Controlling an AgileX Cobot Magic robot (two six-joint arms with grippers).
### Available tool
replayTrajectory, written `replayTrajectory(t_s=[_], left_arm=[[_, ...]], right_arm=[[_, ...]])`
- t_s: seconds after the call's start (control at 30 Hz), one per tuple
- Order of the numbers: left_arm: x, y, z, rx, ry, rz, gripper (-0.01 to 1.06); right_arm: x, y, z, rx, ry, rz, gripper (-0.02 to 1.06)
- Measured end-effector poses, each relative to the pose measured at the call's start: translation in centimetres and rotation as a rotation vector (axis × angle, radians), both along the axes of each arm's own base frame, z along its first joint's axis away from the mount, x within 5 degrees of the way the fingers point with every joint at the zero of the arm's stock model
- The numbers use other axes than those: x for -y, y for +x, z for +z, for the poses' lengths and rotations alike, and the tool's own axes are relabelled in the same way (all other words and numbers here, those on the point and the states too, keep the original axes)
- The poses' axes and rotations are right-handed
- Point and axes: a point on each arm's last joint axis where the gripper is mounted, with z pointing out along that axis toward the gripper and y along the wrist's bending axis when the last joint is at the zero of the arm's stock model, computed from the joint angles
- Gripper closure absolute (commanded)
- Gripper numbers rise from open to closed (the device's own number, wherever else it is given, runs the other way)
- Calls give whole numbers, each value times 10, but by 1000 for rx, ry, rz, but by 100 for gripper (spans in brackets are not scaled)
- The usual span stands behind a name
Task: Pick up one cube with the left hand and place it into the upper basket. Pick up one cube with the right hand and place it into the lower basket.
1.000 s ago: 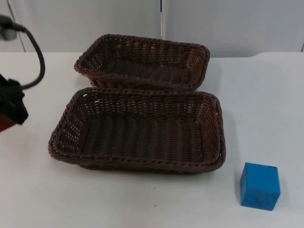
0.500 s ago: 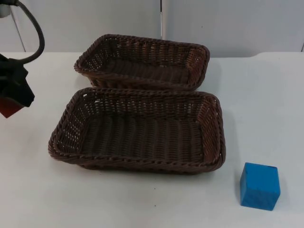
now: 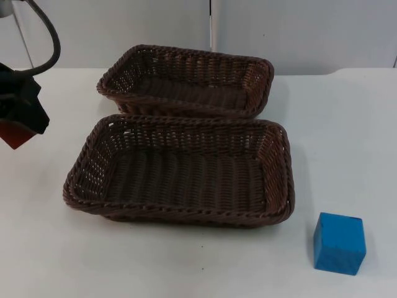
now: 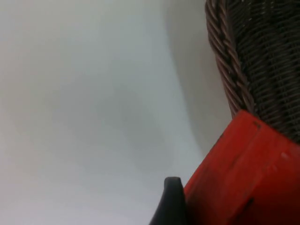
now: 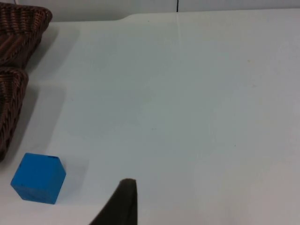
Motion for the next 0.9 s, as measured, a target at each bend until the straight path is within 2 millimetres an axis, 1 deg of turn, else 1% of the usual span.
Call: replayTrajectory(t_s=[0.2, 0.37, 0.53, 0.67, 0.7, 0.83, 0.9], left_arm=[[0, 1, 2, -1, -5, -1, 105], [1, 7, 13, 16, -14, -9, 105], [2, 10, 18, 31, -20, -7, 105], [3, 16, 28, 65, -29, -4, 105], [3, 16, 28, 65, -29, -4, 105], [7, 28, 45, 124, -49, -5, 105], [9, 32, 47, 131, -50, -12, 105]], right_arm=[[0, 0, 0, 0, 0, 0, 0], [0, 0, 0, 0, 0, 0, 0], [0, 0, 0, 0, 0, 0, 0], [0, 0, 0, 0, 0, 0, 0], [0, 0, 0, 0, 0, 0, 0], [0, 0, 0, 0, 0, 0, 0], [0, 0, 0, 0, 0, 0, 0]])
